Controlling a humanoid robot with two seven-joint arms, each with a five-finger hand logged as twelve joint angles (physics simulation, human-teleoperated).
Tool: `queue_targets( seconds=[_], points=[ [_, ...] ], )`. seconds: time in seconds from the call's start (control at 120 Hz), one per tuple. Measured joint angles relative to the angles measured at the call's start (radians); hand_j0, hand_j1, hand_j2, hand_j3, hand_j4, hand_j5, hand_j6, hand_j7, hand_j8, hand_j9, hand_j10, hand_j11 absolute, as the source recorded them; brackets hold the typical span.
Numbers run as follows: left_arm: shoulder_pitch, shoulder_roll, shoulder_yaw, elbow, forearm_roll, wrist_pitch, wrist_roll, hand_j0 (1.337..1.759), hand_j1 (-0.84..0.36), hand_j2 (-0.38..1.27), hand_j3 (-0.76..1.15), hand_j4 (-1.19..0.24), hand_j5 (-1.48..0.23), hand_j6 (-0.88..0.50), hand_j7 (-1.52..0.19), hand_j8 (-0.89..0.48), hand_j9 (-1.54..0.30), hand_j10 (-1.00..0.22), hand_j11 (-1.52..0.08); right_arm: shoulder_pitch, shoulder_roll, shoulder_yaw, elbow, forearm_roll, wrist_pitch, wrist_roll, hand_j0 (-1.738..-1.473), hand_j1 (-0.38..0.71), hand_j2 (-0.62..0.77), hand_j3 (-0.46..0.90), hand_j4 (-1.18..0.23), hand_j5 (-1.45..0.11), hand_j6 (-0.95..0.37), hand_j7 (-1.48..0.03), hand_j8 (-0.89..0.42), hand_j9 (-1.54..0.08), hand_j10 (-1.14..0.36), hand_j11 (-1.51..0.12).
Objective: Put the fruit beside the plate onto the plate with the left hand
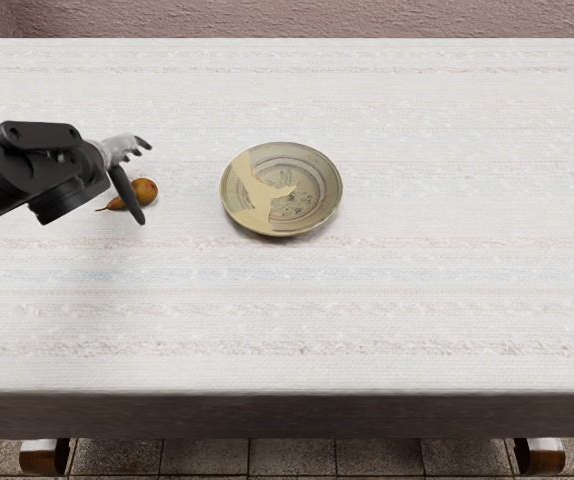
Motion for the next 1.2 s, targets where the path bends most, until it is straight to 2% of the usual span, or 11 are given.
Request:
queue_targets(
  seconds=[0.375, 1.2],
  points=[
    [0.043, -0.017, -0.021, 0.032, -0.004, 0.003, 0.000, 1.658, 0.06, 0.05, 0.00, -0.25, -0.32, -0.25, -0.32, -0.25, -0.32, -0.25, -0.32, 0.000, 0.000, 0.000, 0.000, 0.000, 0.000, 0.000, -1.658, -0.33, 0.00, 0.00, -0.02, -0.02, -0.02, -0.02, -0.02, -0.02, -0.02, -0.02],
    [0.047, -0.015, -0.019, 0.046, -0.017, 0.004, 0.000, 1.658, -0.16, 0.09, 0.00, -0.42, -0.55, -0.42, -0.55, -0.42, -0.55, -0.42, -0.55, 0.000, 0.000, 0.000, 0.000, 0.000, 0.000, 0.000, -1.658, -0.33, 0.00, 0.00, -0.02, -0.02, -0.02, -0.02, -0.02, -0.02, -0.02, -0.02]
  ],
)
